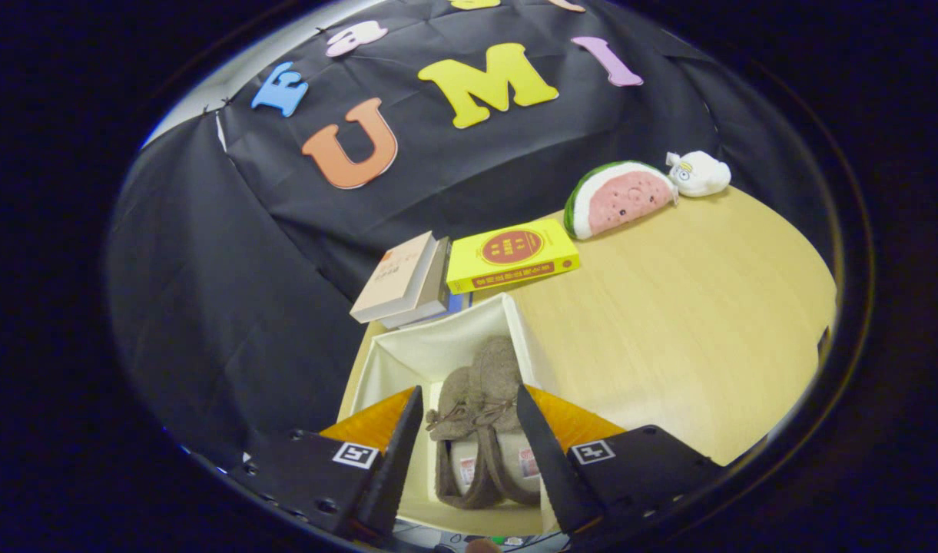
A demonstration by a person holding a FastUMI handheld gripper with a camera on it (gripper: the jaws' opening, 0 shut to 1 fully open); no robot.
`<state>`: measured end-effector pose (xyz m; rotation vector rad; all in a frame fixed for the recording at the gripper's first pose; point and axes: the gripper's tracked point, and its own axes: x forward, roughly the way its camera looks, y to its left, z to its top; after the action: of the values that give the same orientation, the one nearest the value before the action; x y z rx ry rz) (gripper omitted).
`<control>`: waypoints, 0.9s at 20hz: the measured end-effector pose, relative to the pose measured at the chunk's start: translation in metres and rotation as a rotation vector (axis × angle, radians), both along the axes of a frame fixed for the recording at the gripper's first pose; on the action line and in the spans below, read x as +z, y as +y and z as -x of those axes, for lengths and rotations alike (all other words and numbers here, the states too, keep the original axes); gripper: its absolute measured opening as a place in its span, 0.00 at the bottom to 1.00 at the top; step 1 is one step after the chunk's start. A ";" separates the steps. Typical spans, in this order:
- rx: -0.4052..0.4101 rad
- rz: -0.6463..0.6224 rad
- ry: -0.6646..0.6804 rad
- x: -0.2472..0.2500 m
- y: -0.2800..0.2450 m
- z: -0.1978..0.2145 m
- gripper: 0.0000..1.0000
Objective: Open the storage box then place both shoes into the box .Put the left shoe in first, then the right shoe, with the right side of both shoes facing outward in a uniform manner.
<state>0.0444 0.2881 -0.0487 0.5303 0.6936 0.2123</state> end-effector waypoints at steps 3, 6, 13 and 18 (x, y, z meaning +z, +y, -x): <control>0.002 0.018 -0.085 0.018 -0.015 0.002 0.86; -0.003 0.091 -0.214 0.038 -0.041 0.006 0.94; -0.041 0.223 -0.533 0.093 -0.114 0.048 0.94; -0.104 0.337 -0.698 0.093 -0.172 0.068 0.94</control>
<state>-0.0237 0.1163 0.0445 0.1422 0.0149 0.1626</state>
